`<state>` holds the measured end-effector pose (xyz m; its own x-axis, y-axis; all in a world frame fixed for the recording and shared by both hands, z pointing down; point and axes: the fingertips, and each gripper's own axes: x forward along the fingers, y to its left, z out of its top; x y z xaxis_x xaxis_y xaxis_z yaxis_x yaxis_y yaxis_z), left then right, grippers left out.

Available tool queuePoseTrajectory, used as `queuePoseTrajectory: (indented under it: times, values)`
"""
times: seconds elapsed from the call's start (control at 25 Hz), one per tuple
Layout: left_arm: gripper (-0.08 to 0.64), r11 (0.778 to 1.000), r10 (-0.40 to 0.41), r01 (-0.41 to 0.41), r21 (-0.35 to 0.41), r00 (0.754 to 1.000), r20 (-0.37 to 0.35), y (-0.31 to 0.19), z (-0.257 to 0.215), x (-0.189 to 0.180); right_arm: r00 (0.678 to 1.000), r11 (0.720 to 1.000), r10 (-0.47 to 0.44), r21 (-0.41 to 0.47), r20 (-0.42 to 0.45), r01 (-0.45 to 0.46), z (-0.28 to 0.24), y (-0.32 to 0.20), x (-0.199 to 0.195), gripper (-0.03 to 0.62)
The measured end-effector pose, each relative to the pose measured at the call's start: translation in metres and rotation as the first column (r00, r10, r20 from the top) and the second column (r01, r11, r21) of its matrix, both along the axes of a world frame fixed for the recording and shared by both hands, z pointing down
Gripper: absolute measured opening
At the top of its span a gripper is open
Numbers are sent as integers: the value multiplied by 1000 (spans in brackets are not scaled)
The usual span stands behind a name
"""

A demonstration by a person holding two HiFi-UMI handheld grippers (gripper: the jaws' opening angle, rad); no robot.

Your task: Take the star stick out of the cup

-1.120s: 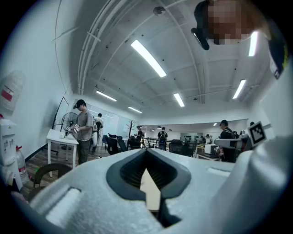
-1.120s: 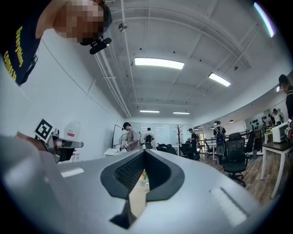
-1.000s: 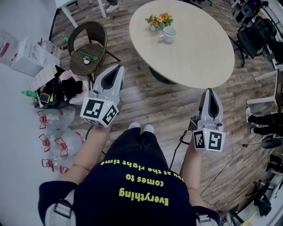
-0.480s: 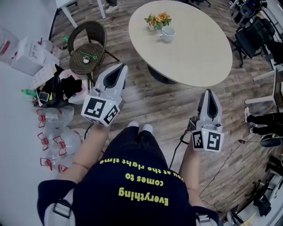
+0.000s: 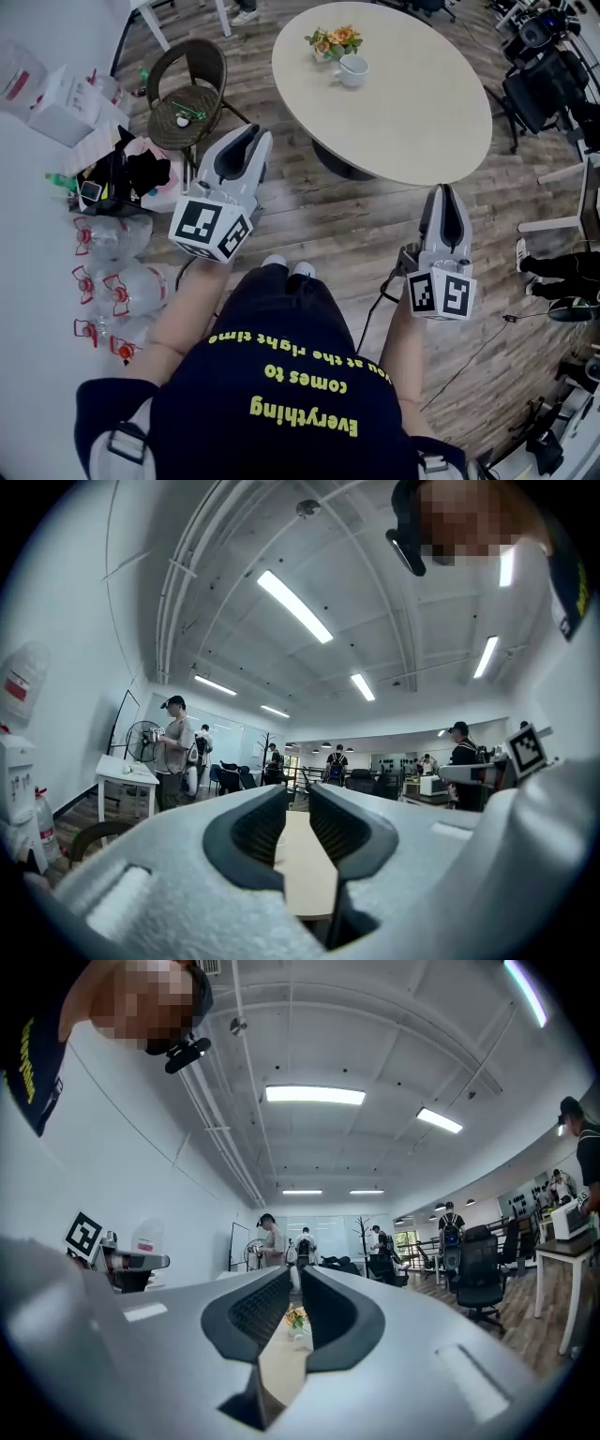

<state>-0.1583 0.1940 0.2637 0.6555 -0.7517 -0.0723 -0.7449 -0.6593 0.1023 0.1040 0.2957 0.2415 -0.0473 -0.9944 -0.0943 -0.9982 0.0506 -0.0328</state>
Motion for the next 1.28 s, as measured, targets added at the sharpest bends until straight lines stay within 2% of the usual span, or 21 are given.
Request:
queuePoseTrajectory:
  times: [0.12,0.36,0.56,0.72,1.0,1.28]
  values:
    - [143,1000,10,-10,-14,1000,-13,6,-1,11,999,999,-35,0,-6,35,0,-2,5,94]
    - [236,1000,6,-5,-30,999,32,-2,8,18,996,996,-86,-19,-4,86,10,-19,0,183]
    - [270,999,22,-20,-42,999,36,-35,17,21,994,993,-109,-36,-8,109,17,-52,-8,218]
    - [288,998,50,-49,-45,998,37,-76,22,24,995,995,-94,-36,-25,93,16,-90,-11,230]
    - [291,995,103,-103,-1,994,37,-157,9,29,996,997,-77,-13,-52,77,2,-169,-21,249]
    - [294,987,159,-158,-9,987,36,-209,12,37,996,998,-54,-15,-65,53,-1,-207,-29,250]
